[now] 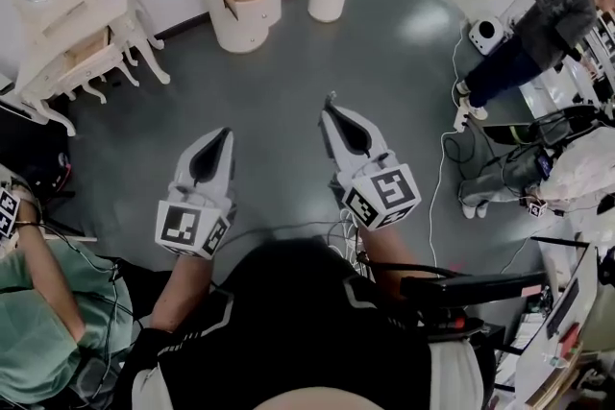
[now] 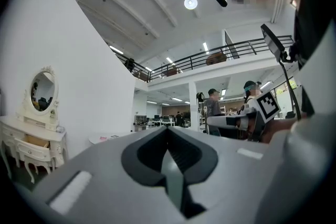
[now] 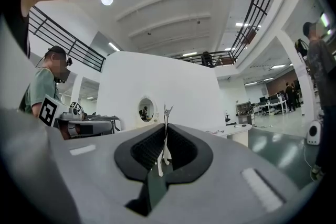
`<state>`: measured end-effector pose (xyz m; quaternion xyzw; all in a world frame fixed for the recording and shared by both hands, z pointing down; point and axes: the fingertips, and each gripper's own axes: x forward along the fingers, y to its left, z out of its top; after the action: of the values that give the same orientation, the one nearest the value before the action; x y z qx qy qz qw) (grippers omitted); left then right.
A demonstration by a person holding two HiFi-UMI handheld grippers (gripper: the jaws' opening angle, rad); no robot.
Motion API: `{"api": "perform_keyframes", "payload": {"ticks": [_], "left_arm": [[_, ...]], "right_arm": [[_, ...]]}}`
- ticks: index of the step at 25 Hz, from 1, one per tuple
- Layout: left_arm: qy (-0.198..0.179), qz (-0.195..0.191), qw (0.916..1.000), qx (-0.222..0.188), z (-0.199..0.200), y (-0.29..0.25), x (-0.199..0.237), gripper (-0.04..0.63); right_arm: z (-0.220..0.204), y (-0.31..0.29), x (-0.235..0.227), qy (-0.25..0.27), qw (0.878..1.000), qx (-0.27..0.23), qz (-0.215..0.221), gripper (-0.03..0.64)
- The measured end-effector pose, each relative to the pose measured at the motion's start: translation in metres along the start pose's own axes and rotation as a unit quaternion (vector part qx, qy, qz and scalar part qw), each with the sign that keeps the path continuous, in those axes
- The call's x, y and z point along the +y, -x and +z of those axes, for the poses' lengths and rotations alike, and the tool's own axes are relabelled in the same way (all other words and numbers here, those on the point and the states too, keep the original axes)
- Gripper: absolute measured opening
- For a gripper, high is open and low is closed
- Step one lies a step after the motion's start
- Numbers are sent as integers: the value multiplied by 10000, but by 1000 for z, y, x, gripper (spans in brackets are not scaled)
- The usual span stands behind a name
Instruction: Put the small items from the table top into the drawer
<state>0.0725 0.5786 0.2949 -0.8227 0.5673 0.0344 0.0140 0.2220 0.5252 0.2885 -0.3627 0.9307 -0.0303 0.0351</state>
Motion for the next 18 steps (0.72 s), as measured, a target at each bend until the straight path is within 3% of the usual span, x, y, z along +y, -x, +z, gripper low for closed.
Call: {"api": "perform_keyframes", "payload": {"ticks": [8,18], "left_arm": [[-5,-176,9998,-52,-11,17,21,0],[-41,-235,9997,-37,-8,7,37,0]], "right_arm": [[-18,-19,27,-1,9999,141,-39,16],[-20,-45,26,-64,9999,142,46,15]]}}
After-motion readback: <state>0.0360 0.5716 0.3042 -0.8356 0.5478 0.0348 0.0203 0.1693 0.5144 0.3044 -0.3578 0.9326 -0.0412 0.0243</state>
